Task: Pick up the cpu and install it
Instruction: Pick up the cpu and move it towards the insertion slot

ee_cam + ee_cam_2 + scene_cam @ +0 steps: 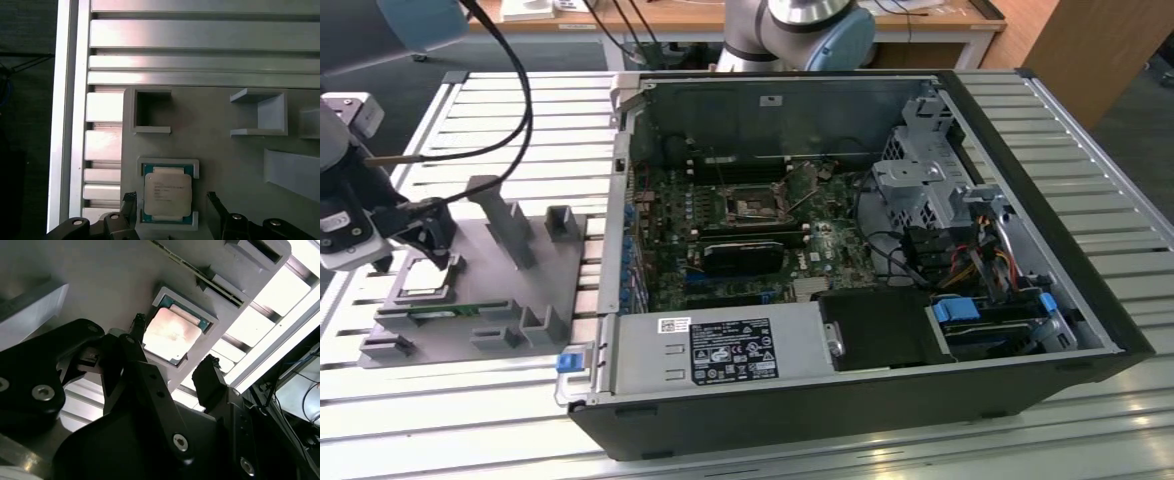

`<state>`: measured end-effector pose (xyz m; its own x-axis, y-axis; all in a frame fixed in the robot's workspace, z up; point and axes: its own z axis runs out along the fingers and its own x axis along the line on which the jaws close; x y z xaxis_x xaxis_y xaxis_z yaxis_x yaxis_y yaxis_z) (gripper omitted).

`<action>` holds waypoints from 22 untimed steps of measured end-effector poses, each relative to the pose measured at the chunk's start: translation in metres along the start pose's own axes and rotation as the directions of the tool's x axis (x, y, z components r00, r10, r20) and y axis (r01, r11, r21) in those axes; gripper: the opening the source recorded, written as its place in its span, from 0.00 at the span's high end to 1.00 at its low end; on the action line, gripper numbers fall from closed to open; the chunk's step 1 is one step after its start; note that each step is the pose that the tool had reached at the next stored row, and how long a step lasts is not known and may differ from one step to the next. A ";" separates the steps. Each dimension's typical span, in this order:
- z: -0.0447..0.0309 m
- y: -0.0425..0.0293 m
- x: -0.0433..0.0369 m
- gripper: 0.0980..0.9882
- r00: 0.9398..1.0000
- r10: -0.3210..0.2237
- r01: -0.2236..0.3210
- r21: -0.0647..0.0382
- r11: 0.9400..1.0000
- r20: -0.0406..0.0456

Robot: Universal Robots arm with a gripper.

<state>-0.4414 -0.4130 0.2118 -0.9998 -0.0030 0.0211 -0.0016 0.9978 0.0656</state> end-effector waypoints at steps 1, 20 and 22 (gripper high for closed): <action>0.0011 -0.0001 0.0004 0.37 1.000 0.000 0.000 0.000 1.000 0.000; 0.0225 -0.0011 0.0032 0.37 1.000 -0.001 0.001 0.000 1.000 0.000; 0.0240 -0.0012 0.0034 0.37 1.000 -0.001 0.001 0.000 1.000 0.000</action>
<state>-0.4453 -0.4127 0.1878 -0.9998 -0.0041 0.0207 -0.0027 0.9978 0.0656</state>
